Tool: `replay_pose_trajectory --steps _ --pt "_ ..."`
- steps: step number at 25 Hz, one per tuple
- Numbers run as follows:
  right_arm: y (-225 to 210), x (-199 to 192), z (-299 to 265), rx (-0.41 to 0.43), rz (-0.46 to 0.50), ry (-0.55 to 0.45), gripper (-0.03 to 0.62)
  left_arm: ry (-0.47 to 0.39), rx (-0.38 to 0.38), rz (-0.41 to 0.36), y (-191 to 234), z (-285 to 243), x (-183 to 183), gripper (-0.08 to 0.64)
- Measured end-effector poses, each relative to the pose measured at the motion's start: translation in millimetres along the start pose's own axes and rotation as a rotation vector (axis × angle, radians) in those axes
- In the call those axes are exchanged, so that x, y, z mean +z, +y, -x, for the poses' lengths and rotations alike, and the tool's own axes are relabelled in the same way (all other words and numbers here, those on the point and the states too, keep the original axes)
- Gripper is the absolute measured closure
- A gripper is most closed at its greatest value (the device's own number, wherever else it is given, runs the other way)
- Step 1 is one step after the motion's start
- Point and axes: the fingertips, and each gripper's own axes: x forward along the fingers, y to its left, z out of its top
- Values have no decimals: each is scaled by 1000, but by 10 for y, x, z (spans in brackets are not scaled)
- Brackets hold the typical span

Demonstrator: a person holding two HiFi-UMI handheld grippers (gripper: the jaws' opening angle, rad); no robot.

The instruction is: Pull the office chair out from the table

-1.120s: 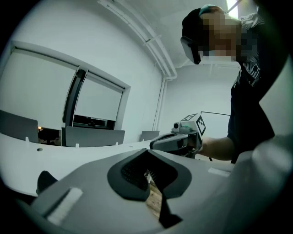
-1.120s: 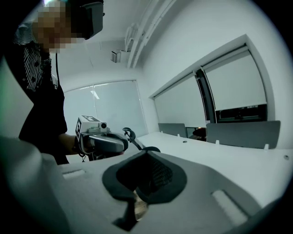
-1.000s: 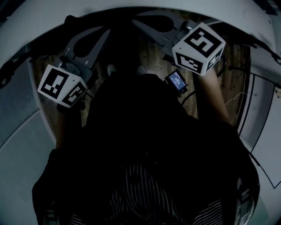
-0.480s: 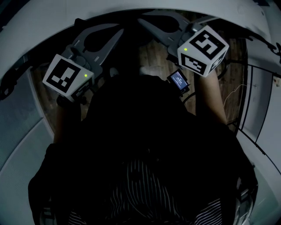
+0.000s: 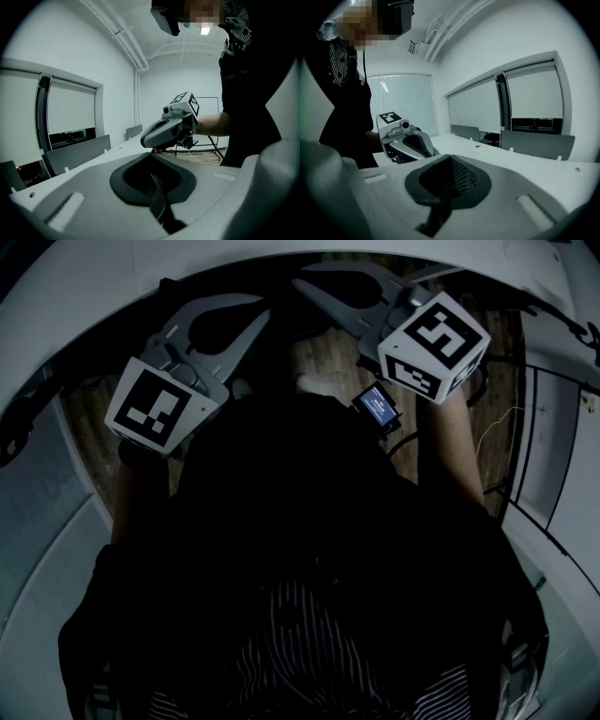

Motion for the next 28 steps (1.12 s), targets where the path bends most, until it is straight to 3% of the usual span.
replay_pose_trajectory --steps 17,19,21,28 --pt "-18 -161 -91 9 26 60 589 71 -10 -81 38 -34 -169 558" --pt "-12 -195 -104 8 45 80 589 112 -9 -122 42 -26 -244 554" --pt "12 -235 -120 21 68 110 584 168 -15 -184 42 -28 -350 456" --pt "148 -726 -103 72 283 342 389 379 -96 -432 -160 -209 -799 318"
